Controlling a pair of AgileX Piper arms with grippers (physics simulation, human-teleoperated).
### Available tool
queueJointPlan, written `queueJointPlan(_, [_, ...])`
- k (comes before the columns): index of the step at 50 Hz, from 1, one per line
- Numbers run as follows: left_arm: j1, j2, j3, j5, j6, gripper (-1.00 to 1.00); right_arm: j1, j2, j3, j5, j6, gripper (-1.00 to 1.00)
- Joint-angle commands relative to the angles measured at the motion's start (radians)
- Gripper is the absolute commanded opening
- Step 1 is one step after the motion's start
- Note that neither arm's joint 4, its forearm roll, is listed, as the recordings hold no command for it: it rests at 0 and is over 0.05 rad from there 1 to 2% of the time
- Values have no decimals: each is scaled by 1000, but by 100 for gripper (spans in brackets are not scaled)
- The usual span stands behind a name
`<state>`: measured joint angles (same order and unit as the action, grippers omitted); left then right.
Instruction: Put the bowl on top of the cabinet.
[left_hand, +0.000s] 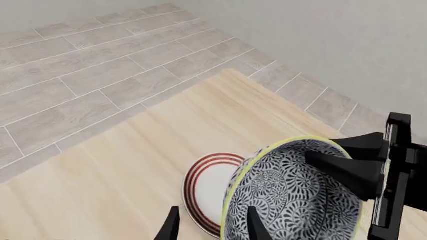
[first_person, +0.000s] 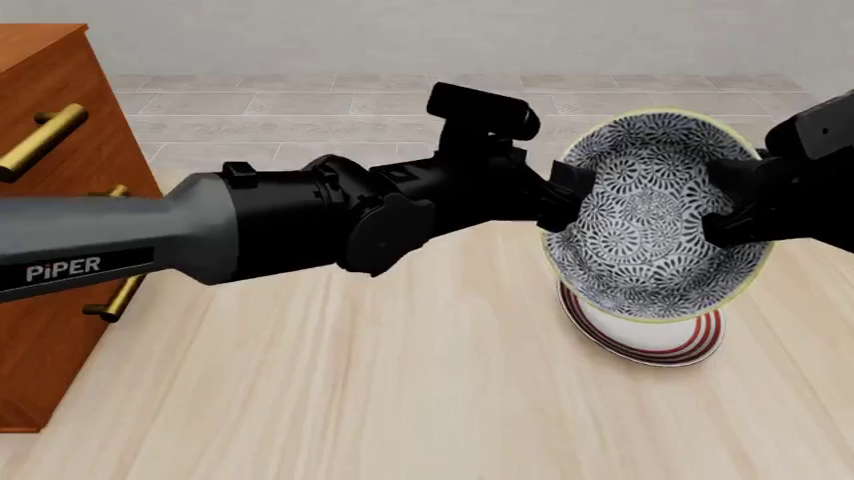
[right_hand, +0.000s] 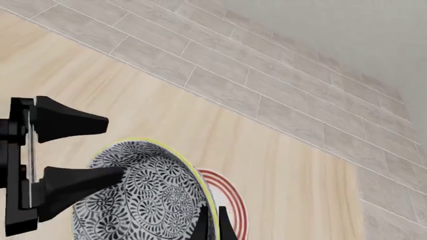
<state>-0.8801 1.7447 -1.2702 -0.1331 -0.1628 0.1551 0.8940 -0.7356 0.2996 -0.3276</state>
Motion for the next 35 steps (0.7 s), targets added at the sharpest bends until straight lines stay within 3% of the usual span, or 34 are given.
queueJointPlan(1, [3,27,-10,-5,-5,100,19,-33,-1,17,1,-100])
queueJointPlan(24, [1,54,-15,-10,-11,100,55,-97,-2,61,-11,-100])
queueJointPlan(25, [0,57,-16,-9,-14,-100,56,-101,-2,64,-11,-100])
queueJointPlan(35, [-13,61,-11,-11,-20,-100,68,-134,-7,90,-21,-100])
